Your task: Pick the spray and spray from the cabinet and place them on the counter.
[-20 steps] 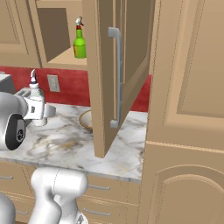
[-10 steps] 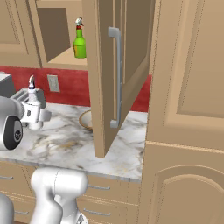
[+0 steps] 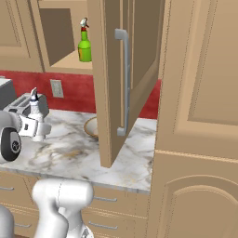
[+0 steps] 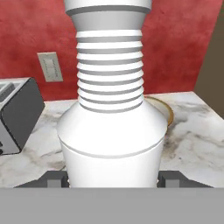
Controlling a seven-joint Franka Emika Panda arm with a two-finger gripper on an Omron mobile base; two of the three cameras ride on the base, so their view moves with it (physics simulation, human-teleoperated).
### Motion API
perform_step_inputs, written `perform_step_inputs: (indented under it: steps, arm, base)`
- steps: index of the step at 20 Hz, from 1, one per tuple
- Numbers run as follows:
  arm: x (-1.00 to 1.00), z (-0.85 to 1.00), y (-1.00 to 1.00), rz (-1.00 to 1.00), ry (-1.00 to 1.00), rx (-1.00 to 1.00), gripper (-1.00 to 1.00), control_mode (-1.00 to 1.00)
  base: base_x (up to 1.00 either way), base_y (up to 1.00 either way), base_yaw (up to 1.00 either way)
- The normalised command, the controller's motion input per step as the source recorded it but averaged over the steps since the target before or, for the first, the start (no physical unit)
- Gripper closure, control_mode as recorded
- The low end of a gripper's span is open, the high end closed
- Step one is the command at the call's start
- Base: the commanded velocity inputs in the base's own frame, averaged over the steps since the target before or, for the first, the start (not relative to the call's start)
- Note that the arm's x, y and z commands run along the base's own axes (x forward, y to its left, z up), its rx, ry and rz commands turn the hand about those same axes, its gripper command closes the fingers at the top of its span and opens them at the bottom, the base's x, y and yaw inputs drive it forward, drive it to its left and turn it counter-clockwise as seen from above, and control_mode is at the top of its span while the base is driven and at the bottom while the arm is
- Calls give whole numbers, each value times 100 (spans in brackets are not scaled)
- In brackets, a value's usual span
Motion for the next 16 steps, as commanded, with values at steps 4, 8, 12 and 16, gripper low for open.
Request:
perform_step_inputs:
  steps: [4,8,12,16]
  arm:
    - [14,-34,7,-8,-15,0,100,-100]
    - [3,-17,4,-5,-4,0,100,-100]
    - [10,-23,0,-8,3,1,100,-100]
    - [13,-39,0,-9,4,1,100,-100]
  base:
    - [0,0,0]
    - [0,0,0]
    - [0,0,0]
    - [0,0,0]
